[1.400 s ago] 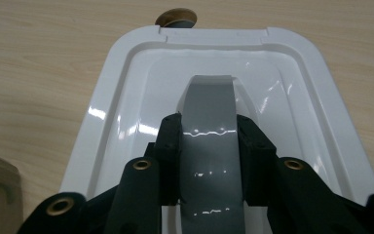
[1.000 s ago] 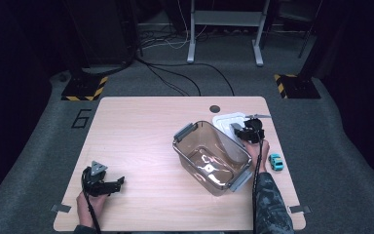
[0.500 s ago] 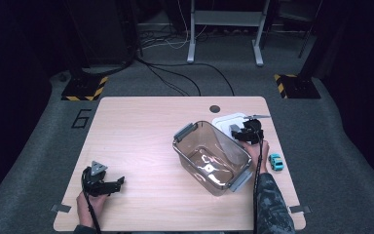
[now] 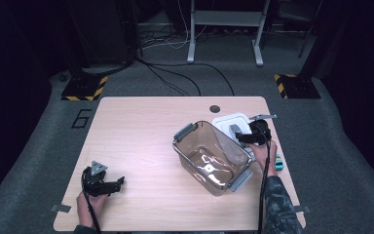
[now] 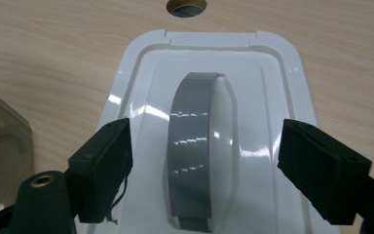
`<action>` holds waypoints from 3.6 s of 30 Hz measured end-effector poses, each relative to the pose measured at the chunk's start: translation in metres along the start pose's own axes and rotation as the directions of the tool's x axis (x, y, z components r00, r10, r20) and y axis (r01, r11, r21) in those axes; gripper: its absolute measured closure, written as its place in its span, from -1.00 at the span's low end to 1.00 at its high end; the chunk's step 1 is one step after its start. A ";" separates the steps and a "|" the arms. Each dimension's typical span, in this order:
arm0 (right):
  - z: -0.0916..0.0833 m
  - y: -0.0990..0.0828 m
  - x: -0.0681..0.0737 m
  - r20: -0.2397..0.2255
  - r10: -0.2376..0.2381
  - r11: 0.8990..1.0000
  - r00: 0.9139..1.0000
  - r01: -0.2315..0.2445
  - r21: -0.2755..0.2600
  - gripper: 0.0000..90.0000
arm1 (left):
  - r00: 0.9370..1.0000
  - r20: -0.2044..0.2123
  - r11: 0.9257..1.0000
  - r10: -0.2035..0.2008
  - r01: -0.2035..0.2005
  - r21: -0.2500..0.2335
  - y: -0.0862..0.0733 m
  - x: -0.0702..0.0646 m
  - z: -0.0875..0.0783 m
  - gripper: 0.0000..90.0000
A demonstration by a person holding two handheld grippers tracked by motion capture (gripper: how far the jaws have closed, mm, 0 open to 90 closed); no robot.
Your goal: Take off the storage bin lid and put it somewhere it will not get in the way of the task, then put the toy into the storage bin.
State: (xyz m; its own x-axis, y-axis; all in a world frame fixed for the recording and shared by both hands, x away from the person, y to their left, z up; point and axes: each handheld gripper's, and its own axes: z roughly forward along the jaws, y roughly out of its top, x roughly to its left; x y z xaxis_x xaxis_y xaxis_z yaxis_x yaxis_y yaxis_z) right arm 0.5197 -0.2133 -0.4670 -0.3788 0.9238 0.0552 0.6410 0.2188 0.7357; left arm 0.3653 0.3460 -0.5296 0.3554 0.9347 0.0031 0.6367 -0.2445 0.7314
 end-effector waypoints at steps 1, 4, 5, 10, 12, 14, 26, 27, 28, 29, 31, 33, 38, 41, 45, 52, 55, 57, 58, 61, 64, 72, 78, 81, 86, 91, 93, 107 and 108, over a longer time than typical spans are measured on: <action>-0.001 -0.001 -0.001 0.006 -0.004 1.000 1.000 0.004 0.004 -0.61 | 1.000 0.000 1.000 0.000 0.000 0.000 0.000 0.000 0.000 -0.79; -0.006 -0.005 -0.001 0.018 0.001 1.000 1.000 -0.001 0.005 -0.67 | 1.000 0.000 1.000 0.000 0.000 0.000 0.000 0.000 0.000 -0.79; -0.008 -0.006 -0.002 0.023 -0.007 1.000 1.000 0.006 0.006 -0.69 | 1.000 0.000 1.000 0.001 -0.001 0.000 0.000 0.000 0.000 -0.79; -0.016 -0.015 -0.005 0.021 -0.003 1.000 1.000 0.002 0.014 -0.73 | 1.000 0.000 1.000 0.000 0.000 0.000 0.000 0.000 0.000 -0.79; -0.020 -0.017 -0.006 0.036 -0.012 1.000 0.999 0.012 0.009 -0.83 | 1.000 0.001 1.000 0.001 -0.001 0.000 0.000 0.000 0.000 -0.79; -0.025 -0.019 -0.007 0.030 0.004 1.000 1.000 -0.004 -0.003 -0.86 | 1.000 0.001 1.000 0.001 -0.001 0.000 0.000 0.000 0.000 -0.79; -0.052 -0.038 -0.014 0.042 0.028 0.999 0.999 -0.027 -0.027 -1.00 | 1.000 -0.002 1.000 0.002 -0.002 -0.008 0.000 0.000 0.001 -0.79; -0.055 -0.039 -0.015 0.042 0.030 0.999 0.999 -0.029 -0.031 -1.00 | 1.000 -0.001 1.000 0.004 -0.004 -0.005 0.000 0.000 0.000 -0.79; -0.059 -0.041 -0.017 0.046 0.029 0.999 0.998 -0.027 -0.040 -1.00 | 1.000 -0.001 1.000 0.003 -0.003 -0.005 0.000 0.000 0.000 -0.79; -0.061 -0.042 -0.017 0.054 0.035 0.999 0.998 -0.033 -0.042 -1.00 | 1.000 -0.001 1.000 0.003 -0.003 -0.005 0.000 0.000 0.000 -0.79; -0.067 -0.044 -0.019 0.057 0.042 0.998 0.998 -0.039 -0.050 -1.00 | 1.000 -0.001 1.000 0.003 -0.003 -0.005 0.000 0.000 0.000 -0.79; -0.072 -0.047 -0.020 0.071 0.044 0.998 0.996 -0.040 -0.052 -1.00 | 1.000 -0.001 1.000 0.004 -0.004 -0.005 0.000 0.000 0.000 -0.79; -0.079 -0.055 -0.021 0.090 0.044 0.998 0.995 -0.039 -0.049 -1.00 | 1.000 -0.002 1.000 0.005 -0.005 -0.008 0.000 0.000 0.000 -0.79; -0.081 -0.060 -0.021 0.092 0.051 0.998 0.994 -0.046 -0.046 -1.00 | 1.000 -0.002 1.000 0.005 -0.005 -0.008 0.000 0.000 0.000 -0.79; -0.082 -0.066 -0.023 0.101 0.062 0.997 0.993 -0.057 -0.048 -1.00 | 1.000 -0.003 1.000 0.006 -0.006 -0.008 0.000 0.000 0.000 -0.79; -0.087 -0.078 -0.029 0.121 0.092 0.994 0.988 -0.085 -0.068 -1.00 | 1.000 -0.002 1.000 -0.002 0.002 -0.014 0.000 -0.001 0.001 -0.79; -0.085 -0.084 -0.032 0.130 0.097 0.995 0.987 -0.091 -0.050 -1.00 | 1.000 -0.003 1.000 -0.001 0.001 -0.014 0.000 -0.001 0.001 -0.79; -0.083 -0.088 -0.033 0.139 0.105 0.994 0.985 -0.101 -0.041 -0.99 | 1.000 -0.003 1.000 -0.002 0.002 -0.015 0.000 -0.001 0.001 -0.79; -0.081 -0.091 -0.035 0.139 0.108 0.994 0.984 -0.104 -0.038 -0.98 | 1.000 -0.003 1.000 -0.001 0.001 -0.014 0.000 -0.001 0.001 -0.79; -0.077 -0.096 -0.038 0.145 0.122 0.993 0.982 -0.119 -0.024 -0.98 | 1.000 -0.003 1.000 -0.001 0.001 -0.014 0.000 -0.001 0.001 -0.79; -0.072 -0.101 -0.041 0.150 0.133 0.991 0.980 -0.133 -0.013 -0.99 | 1.000 -0.003 1.000 -0.001 0.001 -0.014 0.000 -0.001 0.001 -0.79; -0.066 -0.108 -0.047 0.173 0.169 0.985 0.970 -0.170 -0.011 -0.66 | 1.000 -0.005 1.000 -0.001 0.001 -0.015 0.000 -0.001 0.001 -0.79; -0.064 -0.112 -0.050 0.189 0.189 0.982 0.964 -0.191 -0.008 -0.34 | 1.000 -0.006 1.000 -0.001 0.001 -0.015 0.000 -0.001 0.001 -0.79; -0.065 -0.113 -0.052 0.188 0.190 0.982 0.964 -0.189 -0.020 -0.22 | 1.000 -0.005 1.000 0.000 -0.001 -0.014 0.000 -0.001 0.001 -0.79; -0.064 -0.114 -0.052 0.197 0.201 0.979 0.960 -0.201 -0.021 -0.03 | 1.000 -0.006 1.000 0.000 0.000 -0.015 -0.001 -0.001 0.001 -0.79; -0.064 -0.114 -0.051 0.197 0.198 0.980 0.960 -0.197 -0.023 0.14 | 1.000 -0.005 1.000 -0.001 0.001 -0.015 0.000 -0.001 0.001 -0.79; -0.064 -0.114 -0.050 0.202 0.197 0.980 0.959 -0.195 -0.026 0.15 | 1.000 -0.005 1.000 -0.001 0.001 -0.015 0.000 -0.001 0.001 -0.79; -0.063 -0.116 -0.048 0.222 0.194 0.981 0.956 -0.192 -0.030 0.16 | 1.000 -0.006 1.000 -0.001 0.001 -0.016 0.000 -0.001 0.001 -0.79; -0.063 -0.116 -0.048 0.222 0.191 0.981 0.956 -0.189 -0.032 0.16 | 1.000 -0.006 1.000 -0.001 0.001 -0.016 0.000 -0.001 0.001 -0.79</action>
State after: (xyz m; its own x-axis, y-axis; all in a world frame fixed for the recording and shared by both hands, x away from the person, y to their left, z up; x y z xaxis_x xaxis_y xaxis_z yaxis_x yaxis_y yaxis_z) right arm 0.4215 -0.3027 -0.5126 -0.0915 0.9948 0.0440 0.6795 0.0301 0.7331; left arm 0.3649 0.3446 -0.5304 0.3504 0.9366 0.0062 0.6264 -0.2393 0.7419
